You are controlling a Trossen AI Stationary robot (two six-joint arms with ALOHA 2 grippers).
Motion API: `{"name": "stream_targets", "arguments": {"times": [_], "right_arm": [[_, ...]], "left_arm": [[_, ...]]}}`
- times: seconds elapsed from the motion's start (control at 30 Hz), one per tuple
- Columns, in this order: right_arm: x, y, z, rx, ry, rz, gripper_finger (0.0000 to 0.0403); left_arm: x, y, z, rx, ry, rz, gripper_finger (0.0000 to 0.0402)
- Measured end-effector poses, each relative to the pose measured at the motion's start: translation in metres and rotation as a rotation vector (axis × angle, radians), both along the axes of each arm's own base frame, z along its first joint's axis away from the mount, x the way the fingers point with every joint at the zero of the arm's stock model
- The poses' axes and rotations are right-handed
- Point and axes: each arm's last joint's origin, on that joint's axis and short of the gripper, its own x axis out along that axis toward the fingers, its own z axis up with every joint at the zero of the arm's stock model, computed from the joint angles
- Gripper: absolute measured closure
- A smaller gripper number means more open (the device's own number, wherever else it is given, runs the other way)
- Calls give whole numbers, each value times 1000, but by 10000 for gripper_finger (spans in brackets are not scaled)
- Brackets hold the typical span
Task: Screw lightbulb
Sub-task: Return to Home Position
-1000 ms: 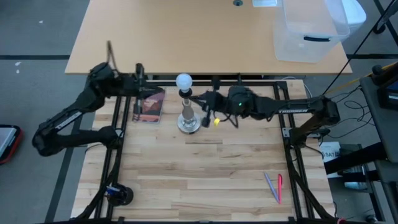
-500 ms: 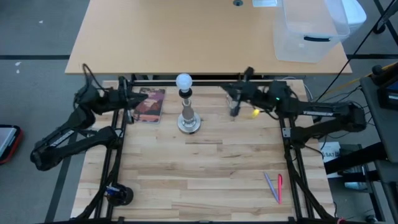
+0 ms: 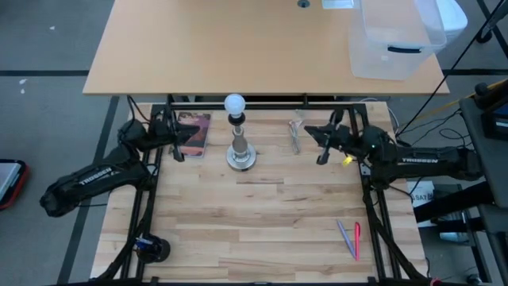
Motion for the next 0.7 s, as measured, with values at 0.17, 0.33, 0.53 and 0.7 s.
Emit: {"name": "stream_targets", "arguments": {"times": [0.17,0.33,0.53,0.7], "right_arm": [[-26,4,-23,10,-32,-50,403],[-46,9,-46,35,-71,-42,403],[-55,11,-59,60,-32,-39,403],[-58,11,-62,80,-3,-37,403]], "left_arm": [[-2,-2,1,31,-4,-15,372],[-8,-7,0,31,11,-16,372],[-18,-14,-2,30,27,-5,372],[-23,-19,-13,43,17,5,372]]}}
